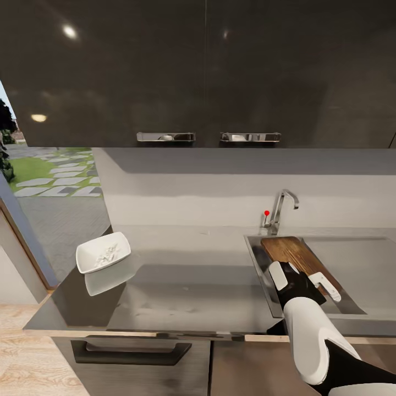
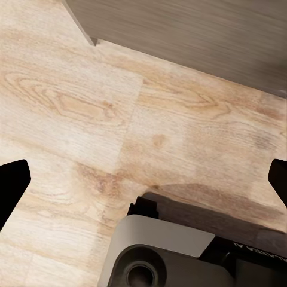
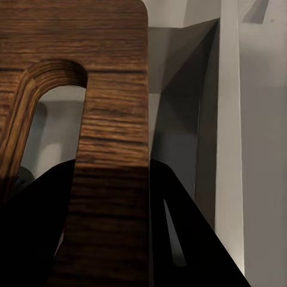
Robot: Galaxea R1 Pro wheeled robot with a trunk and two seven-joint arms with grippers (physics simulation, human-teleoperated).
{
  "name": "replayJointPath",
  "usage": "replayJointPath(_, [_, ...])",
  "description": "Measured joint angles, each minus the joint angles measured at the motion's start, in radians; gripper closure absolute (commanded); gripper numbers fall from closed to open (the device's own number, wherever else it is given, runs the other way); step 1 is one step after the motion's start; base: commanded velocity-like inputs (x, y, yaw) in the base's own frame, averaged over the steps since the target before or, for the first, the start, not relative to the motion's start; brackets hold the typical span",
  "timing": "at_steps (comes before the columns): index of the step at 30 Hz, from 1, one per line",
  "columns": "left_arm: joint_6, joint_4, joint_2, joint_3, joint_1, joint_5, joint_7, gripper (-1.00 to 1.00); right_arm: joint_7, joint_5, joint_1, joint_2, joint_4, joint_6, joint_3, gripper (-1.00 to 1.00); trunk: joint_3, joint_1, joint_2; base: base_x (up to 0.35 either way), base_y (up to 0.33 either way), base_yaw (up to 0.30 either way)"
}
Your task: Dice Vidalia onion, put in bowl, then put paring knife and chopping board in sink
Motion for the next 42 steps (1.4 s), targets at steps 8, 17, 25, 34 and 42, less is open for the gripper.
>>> replayJointPath(8, [0.000, -0.001, 0.000, 0.000, 0.000, 0.000, 0.001, -1.00, 0.000, 0.000, 0.000, 0.000, 0.000, 0.000, 0.000, 1.00, 0.000, 0.000, 0.000, 0.000, 0.000, 0.000])
replayJointPath(17, [0.001, -0.001, -0.001, 0.000, 0.000, 0.000, 0.001, -1.00, 0.000, 0.000, 0.000, 0.000, 0.000, 0.000, 0.001, 1.00, -0.019, 0.023, -0.042, 0.000, 0.000, 0.000])
replayJointPath(25, [0.001, -0.001, -0.002, 0.000, 0.000, 0.000, 0.001, -1.00, 0.000, -0.001, 0.000, 0.001, 0.000, 0.000, 0.001, 1.00, -0.044, 0.054, -0.098, 0.000, 0.000, 0.000])
replayJointPath(34, [0.001, -0.001, -0.002, 0.000, 0.000, 0.000, 0.001, -1.00, 0.000, -0.001, 0.000, 0.001, 0.000, 0.000, 0.001, 1.00, -0.072, 0.088, -0.161, 0.000, 0.000, 0.000])
replayJointPath(42, [0.001, -0.001, -0.002, 0.000, 0.000, 0.000, 0.001, -1.00, 0.000, -0.001, 0.000, 0.000, 0.000, 0.000, 0.001, 1.00, -0.097, 0.119, -0.217, 0.000, 0.000, 0.000])
